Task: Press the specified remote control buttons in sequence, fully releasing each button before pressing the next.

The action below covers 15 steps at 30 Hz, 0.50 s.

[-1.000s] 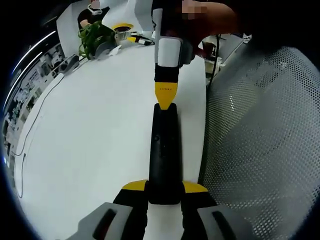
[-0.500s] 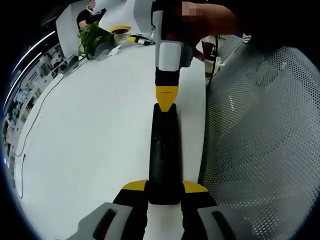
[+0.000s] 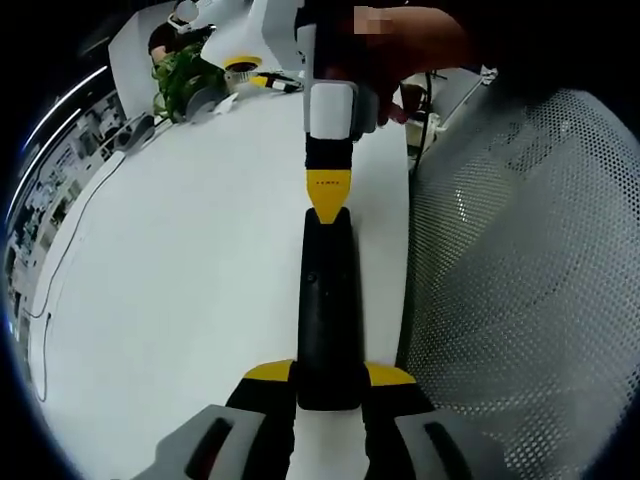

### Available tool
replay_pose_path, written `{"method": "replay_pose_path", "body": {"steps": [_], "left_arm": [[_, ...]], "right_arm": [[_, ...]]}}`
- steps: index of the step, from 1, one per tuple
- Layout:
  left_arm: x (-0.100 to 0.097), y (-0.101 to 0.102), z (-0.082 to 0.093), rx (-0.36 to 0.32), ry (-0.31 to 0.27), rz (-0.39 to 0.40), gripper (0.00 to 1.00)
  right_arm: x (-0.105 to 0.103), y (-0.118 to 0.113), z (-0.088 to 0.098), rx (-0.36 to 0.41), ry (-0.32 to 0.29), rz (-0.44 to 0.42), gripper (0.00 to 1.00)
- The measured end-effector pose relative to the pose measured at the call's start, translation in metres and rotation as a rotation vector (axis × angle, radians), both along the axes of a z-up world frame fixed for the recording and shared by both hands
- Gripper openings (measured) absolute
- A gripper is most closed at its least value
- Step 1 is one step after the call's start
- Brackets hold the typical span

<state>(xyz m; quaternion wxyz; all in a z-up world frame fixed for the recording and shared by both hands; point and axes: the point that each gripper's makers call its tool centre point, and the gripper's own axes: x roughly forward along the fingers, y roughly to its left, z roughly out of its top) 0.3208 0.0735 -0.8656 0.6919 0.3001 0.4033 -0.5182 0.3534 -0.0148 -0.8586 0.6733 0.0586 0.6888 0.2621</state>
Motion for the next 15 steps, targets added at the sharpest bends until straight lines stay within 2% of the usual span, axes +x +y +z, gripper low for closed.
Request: {"method": "replay_pose_path", "body": {"steps": [6,12,15], "left_arm": [[0.0,0.0,0.0,-0.003,-0.003,-0.006,0.25],[0.0,0.0,0.0,-0.004,-0.003,-0.008,0.25],[0.0,0.0,0.0,-0.004,-0.003,-0.008,0.25]], "right_arm": [[0.0,0.008,0.005,0.031,-0.019,0.01,0.0],[-0.004,0.017,0.004,0.078,0.017,0.004,0.0],[-0.006,0.017,0.001,0.071,0.028,0.009,0.0]]}}
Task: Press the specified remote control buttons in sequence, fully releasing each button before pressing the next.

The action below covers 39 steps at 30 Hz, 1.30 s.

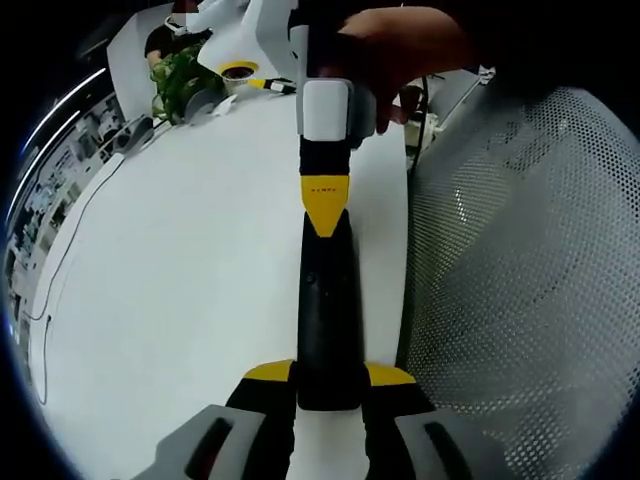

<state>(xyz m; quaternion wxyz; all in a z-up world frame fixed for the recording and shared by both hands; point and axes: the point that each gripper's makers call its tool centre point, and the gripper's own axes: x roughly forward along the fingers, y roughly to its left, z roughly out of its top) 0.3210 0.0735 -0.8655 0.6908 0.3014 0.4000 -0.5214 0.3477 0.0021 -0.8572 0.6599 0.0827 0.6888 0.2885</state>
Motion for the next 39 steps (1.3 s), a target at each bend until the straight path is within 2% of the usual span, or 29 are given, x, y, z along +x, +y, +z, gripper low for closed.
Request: {"method": "replay_pose_path", "body": {"steps": [11,17,33,36,39], "left_arm": [[0.0,0.0,0.0,-0.002,0.0,-0.004,0.25],[0.0,0.0,0.0,-0.001,0.0,-0.005,0.25],[0.0,-0.001,0.0,-0.008,0.0,0.006,0.25],[0.0,-0.001,0.0,-0.008,0.002,0.008,0.25],[0.0,-0.001,0.0,-0.008,0.002,0.008,0.25]], "right_arm": [[-0.002,0.0,-0.001,-0.012,0.005,0.011,0.0],[-0.001,0.001,-0.002,-0.021,-0.018,0.037,0.0],[-0.001,0.0,-0.001,-0.02,0.004,0.01,0.0],[0.0,0.003,0.001,0.007,0.011,-0.016,0.0],[0.007,0.011,0.008,0.062,-0.029,-0.042,0.0]]}}
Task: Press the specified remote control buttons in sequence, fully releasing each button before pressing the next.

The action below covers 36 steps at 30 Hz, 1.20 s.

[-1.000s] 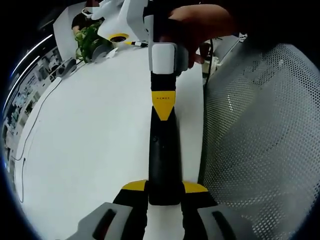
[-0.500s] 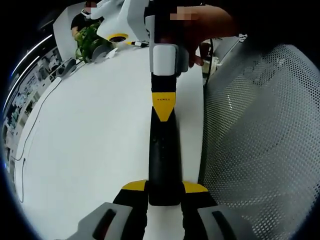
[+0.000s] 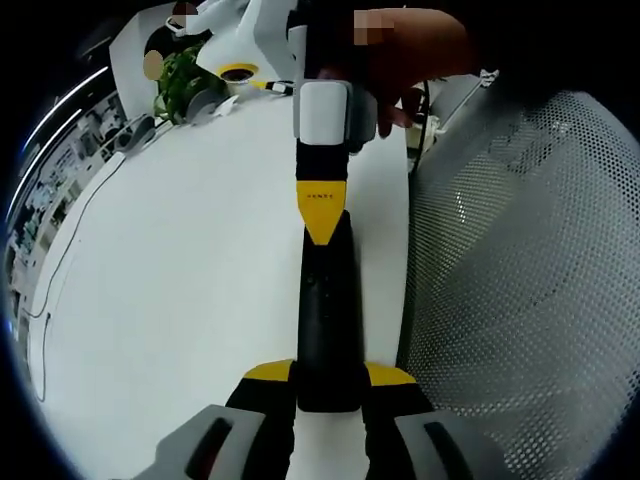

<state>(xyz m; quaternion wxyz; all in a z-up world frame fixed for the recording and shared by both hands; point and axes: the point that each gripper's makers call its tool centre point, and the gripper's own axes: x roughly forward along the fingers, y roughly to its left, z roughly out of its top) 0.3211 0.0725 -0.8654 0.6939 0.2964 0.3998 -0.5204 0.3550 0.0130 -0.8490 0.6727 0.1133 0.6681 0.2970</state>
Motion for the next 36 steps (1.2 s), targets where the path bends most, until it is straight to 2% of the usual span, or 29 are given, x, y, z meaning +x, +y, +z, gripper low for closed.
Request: {"method": "replay_pose_path", "body": {"steps": [8,12,17,20,31,36], "left_arm": [[0.0,0.0,0.0,0.003,0.001,-0.002,0.25],[0.0,0.0,0.0,0.003,0.001,-0.002,0.25],[0.0,0.0,0.0,0.004,0.001,-0.002,0.25],[0.0,0.0,0.0,0.004,0.001,-0.002,0.25],[0.0,0.0,0.0,0.007,0.002,-0.003,0.25],[0.0,0.0,0.0,0.008,0.003,-0.001,0.25]], "right_arm": [[-0.002,0.005,-0.005,0.003,0.014,-0.002,0.0],[-0.002,0.003,-0.007,-0.018,0.0,0.012,0.0],[0.002,0.003,-0.006,-0.008,-0.022,-0.001,0.0],[-0.001,0.001,-0.011,-0.023,0.006,0.0,0.0],[0.001,0.002,-0.011,-0.021,-0.026,-0.008,0.0],[0.001,0.003,-0.011,-0.043,-0.046,0.002,0.0]]}}
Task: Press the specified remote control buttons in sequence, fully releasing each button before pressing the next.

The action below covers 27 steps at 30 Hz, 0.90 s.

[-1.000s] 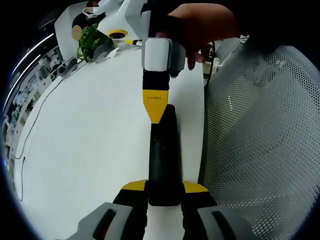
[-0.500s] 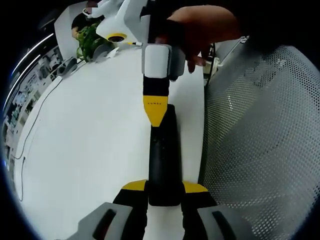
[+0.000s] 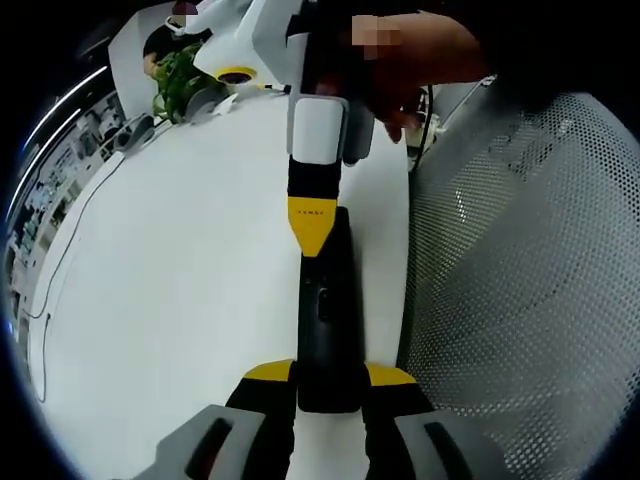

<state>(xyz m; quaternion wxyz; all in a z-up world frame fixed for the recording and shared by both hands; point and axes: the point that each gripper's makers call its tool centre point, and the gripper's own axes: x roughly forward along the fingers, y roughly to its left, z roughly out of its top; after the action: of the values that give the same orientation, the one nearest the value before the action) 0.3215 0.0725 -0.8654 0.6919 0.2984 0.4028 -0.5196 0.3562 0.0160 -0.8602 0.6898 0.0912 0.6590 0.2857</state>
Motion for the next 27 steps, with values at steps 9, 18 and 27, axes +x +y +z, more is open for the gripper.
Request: {"method": "replay_pose_path", "body": {"steps": [9,18,27], "left_arm": [[0.0,0.0,0.0,-0.006,-0.002,0.009,0.25],[0.0,0.0,0.0,-0.005,0.001,0.021,0.25],[0.0,0.0,0.0,-0.001,0.001,0.024,0.25]], "right_arm": [[-0.001,-0.001,0.002,0.009,0.004,0.021,0.0],[-0.005,0.003,0.006,0.029,0.026,0.04,0.0],[-0.017,0.001,0.003,0.015,0.104,0.049,0.0]]}}
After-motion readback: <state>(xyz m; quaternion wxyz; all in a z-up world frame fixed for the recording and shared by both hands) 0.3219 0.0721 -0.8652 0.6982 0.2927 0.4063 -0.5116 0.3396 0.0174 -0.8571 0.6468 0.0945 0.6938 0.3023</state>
